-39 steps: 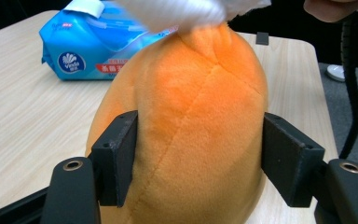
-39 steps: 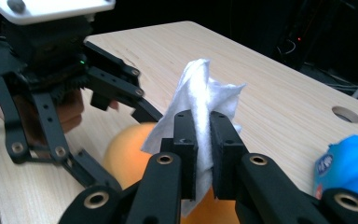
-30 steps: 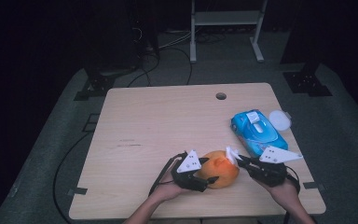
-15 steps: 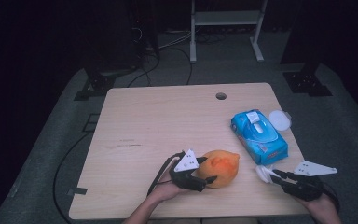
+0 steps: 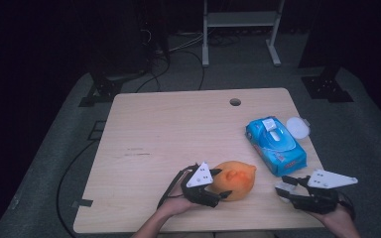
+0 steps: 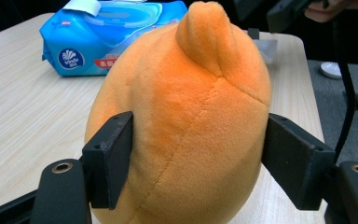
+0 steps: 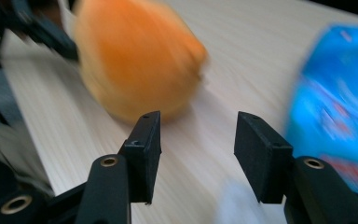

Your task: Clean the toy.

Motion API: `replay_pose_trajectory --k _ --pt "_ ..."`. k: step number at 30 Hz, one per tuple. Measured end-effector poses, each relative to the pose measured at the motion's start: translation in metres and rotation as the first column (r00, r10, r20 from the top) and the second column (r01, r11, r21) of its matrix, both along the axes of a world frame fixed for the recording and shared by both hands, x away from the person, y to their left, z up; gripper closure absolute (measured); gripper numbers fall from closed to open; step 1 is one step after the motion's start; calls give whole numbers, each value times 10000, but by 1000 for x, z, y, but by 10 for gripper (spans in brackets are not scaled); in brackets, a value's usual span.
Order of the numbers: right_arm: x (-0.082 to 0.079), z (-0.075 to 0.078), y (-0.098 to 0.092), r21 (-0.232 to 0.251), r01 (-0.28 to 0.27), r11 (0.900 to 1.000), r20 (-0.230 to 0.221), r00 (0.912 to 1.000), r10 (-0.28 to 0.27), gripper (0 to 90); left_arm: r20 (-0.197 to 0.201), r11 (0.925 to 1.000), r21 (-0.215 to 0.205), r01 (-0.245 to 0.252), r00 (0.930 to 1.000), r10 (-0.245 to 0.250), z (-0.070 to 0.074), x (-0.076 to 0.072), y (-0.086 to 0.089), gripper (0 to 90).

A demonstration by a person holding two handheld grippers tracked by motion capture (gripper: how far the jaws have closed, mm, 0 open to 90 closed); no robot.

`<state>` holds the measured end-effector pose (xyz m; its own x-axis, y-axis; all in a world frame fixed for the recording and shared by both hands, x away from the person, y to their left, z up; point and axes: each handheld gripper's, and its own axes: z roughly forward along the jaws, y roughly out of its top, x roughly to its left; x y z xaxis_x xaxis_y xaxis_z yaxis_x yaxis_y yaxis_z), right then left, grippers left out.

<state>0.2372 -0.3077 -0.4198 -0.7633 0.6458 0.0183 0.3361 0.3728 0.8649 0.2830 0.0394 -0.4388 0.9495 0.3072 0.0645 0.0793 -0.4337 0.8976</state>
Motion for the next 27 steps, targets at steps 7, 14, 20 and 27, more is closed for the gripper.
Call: replay_pose_trajectory --k 7,14,20,27 --pt "24 14 44 1305 -1179 9844 55 9930 1182 492 243 9984 284 494 9984 -501 1 -7 2 281" --pt "41 5 56 1301 -1251 9836 -555 9895 1332 494 -300 9920 -422 1192 9923 -1205 10 -10 16 229" --pt "25 0 53 956 -1589 9827 -388 9858 1632 495 -835 9904 -921 1033 9903 -1110 19 1 26 171" --pt "13 -7 46 642 -1878 9801 -443 9806 1908 471 -2551 9968 -45 796 9638 -781 0 16 12 85"
